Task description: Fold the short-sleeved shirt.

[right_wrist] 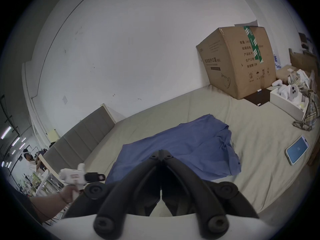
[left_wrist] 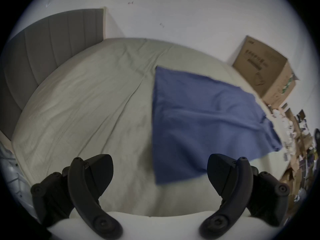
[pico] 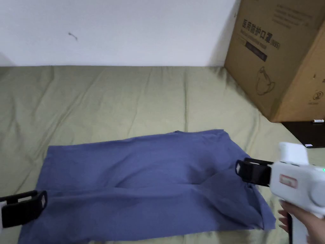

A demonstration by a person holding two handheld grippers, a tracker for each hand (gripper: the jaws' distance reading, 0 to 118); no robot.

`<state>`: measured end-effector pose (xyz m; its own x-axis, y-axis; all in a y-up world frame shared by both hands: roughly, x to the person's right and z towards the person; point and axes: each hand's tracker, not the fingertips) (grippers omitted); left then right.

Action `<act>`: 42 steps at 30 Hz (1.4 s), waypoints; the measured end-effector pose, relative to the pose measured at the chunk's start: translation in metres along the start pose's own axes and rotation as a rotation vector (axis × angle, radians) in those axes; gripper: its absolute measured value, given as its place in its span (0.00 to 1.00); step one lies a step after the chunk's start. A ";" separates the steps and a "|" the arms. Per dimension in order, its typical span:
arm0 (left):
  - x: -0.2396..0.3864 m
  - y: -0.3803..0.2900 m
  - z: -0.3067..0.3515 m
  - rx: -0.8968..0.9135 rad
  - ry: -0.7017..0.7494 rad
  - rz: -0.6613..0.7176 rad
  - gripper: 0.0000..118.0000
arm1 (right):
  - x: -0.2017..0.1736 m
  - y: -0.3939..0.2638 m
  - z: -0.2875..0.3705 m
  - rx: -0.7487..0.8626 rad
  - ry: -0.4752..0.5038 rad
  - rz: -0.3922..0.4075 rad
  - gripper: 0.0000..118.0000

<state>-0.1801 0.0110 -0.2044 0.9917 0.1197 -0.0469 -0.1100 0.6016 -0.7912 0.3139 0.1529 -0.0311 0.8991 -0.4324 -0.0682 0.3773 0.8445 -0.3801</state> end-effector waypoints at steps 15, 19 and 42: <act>0.062 -0.018 0.007 0.005 -0.049 -0.373 0.03 | 0.077 0.004 -0.040 -0.142 -0.167 0.007 0.00; 0.050 0.001 0.023 0.043 -0.088 -0.210 0.03 | 0.133 0.016 -0.071 -0.321 -0.207 -0.083 0.09; 0.025 0.026 0.059 -0.022 -0.049 -0.305 0.03 | 0.169 0.026 -0.107 -0.658 -0.348 0.124 0.06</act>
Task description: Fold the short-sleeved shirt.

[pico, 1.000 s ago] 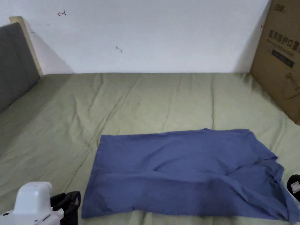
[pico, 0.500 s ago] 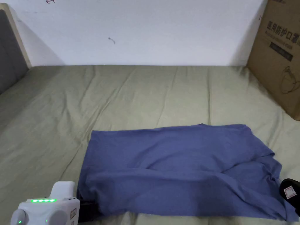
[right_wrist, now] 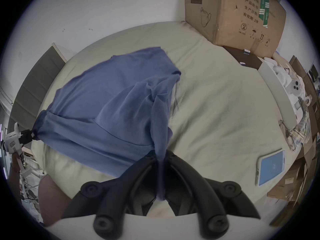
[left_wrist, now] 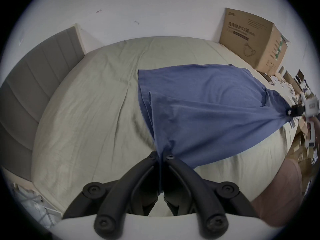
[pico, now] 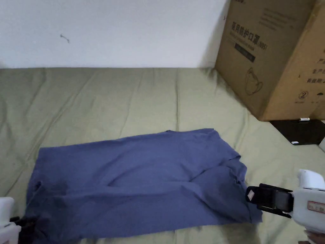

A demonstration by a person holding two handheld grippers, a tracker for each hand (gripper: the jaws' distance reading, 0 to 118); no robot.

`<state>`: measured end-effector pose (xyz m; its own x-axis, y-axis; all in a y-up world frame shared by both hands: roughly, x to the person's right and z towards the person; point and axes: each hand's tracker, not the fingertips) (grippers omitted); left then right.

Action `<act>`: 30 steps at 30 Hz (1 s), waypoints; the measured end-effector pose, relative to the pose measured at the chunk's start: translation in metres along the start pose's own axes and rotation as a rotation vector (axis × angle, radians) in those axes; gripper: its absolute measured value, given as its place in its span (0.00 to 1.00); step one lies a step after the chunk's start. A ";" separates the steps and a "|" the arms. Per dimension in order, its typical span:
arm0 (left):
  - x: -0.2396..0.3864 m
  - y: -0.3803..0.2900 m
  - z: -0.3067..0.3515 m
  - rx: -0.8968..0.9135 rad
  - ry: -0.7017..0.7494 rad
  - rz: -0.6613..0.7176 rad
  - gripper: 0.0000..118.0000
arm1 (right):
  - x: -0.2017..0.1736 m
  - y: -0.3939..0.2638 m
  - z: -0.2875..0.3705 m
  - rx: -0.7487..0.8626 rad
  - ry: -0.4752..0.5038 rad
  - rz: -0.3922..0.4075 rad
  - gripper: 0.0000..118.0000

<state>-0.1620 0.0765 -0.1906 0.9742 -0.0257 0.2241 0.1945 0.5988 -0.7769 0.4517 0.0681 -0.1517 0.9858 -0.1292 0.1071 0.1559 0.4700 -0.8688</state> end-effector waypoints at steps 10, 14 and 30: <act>-0.011 -0.077 0.040 -0.073 -0.111 -0.035 0.03 | 0.003 -0.084 0.021 -0.137 0.009 -0.006 0.06; -0.010 -0.098 0.023 -0.058 -0.123 -0.027 0.29 | -0.008 -0.101 -0.005 -0.077 -0.043 -0.031 0.13; 0.038 -0.060 0.149 0.562 0.004 0.155 0.01 | -0.127 -0.096 0.139 0.688 0.122 -0.018 0.00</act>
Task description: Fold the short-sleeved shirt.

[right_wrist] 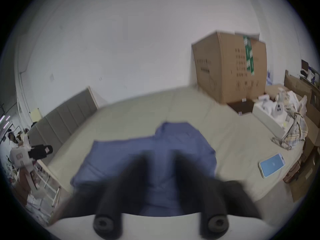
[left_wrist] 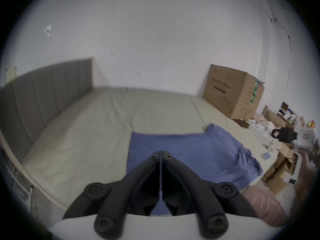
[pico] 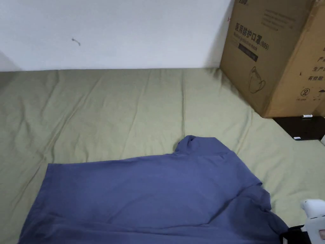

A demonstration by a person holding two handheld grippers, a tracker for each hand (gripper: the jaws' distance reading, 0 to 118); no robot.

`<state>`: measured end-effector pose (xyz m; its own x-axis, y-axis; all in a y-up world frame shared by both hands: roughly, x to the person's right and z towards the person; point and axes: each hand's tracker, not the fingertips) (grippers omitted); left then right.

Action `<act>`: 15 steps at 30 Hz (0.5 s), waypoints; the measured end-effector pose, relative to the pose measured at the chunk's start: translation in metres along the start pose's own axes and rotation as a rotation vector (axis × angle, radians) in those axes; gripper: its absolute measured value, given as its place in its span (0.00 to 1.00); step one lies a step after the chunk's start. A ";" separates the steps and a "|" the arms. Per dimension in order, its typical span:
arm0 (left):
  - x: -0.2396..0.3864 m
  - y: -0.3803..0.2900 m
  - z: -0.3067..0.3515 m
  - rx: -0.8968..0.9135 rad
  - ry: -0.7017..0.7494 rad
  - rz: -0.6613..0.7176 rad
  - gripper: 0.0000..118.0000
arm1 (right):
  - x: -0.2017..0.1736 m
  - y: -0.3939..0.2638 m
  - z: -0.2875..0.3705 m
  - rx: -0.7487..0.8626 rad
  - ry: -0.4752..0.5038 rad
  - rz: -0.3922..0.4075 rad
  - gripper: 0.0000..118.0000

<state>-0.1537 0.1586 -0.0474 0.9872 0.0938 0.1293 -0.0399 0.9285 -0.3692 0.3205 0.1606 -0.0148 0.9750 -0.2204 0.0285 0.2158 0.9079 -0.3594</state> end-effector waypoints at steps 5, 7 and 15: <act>0.000 0.024 -0.025 -0.020 -0.071 0.019 0.01 | -0.023 0.012 -0.003 0.040 0.106 -0.101 0.00; -0.018 0.040 -0.069 -0.118 -0.079 0.015 0.01 | -0.024 0.016 -0.010 0.024 0.120 -0.102 0.00; -0.097 0.040 -0.295 -0.448 -0.042 0.134 0.13 | -0.008 0.012 -0.053 -0.086 0.081 -0.159 0.00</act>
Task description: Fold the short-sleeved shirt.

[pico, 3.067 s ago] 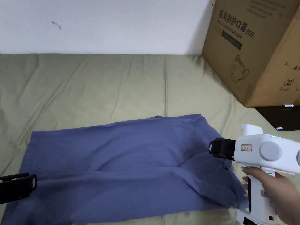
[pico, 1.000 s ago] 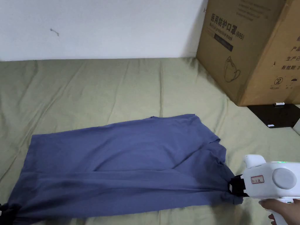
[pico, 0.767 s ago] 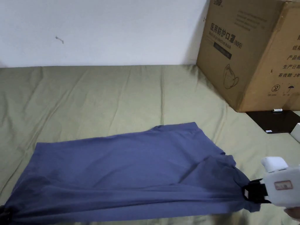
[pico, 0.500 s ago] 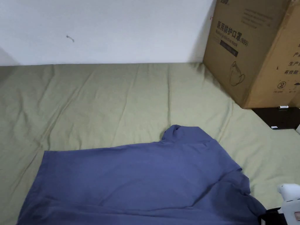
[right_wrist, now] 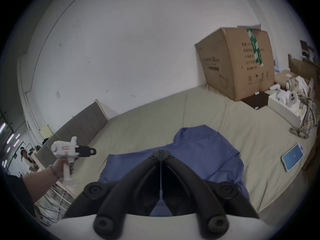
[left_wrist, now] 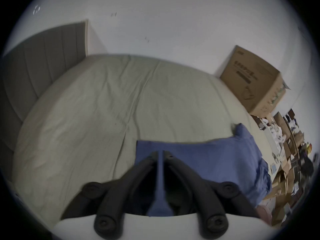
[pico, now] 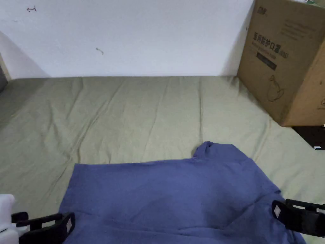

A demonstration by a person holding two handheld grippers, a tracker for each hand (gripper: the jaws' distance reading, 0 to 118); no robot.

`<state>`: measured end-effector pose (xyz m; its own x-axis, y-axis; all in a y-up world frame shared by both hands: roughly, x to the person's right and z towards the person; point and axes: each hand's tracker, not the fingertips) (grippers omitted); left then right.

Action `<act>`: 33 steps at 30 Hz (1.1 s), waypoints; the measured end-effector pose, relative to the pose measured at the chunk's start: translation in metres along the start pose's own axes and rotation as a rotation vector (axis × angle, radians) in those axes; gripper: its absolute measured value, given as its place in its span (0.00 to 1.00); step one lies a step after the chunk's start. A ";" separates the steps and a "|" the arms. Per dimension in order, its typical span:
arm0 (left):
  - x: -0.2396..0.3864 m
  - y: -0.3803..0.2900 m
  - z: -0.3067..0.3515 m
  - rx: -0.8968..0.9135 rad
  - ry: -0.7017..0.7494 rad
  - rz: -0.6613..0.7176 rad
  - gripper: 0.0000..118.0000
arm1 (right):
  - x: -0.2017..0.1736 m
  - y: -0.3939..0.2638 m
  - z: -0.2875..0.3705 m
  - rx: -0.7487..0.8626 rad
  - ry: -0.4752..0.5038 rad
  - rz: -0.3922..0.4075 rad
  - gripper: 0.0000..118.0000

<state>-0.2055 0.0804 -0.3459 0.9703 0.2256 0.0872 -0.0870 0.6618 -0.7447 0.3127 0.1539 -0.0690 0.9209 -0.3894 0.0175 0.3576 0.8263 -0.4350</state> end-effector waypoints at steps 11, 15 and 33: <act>0.016 -0.034 -0.109 -0.162 0.174 -0.282 0.77 | 0.045 -0.009 -0.047 -0.102 -0.084 -0.061 0.00; 0.034 -0.040 -0.088 -0.107 0.126 -0.365 0.04 | 0.052 -0.007 -0.061 -0.110 -0.062 -0.044 0.00; 0.033 0.008 0.006 -0.148 -0.083 -0.264 0.04 | 0.160 0.085 -0.383 -0.640 -0.314 0.092 1.00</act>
<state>-0.1758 0.0974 -0.3449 0.9328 0.1216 0.3393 0.2049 0.5956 -0.7767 0.4310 0.0057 -0.4481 0.9785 -0.1141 0.1717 0.2039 0.4124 -0.8879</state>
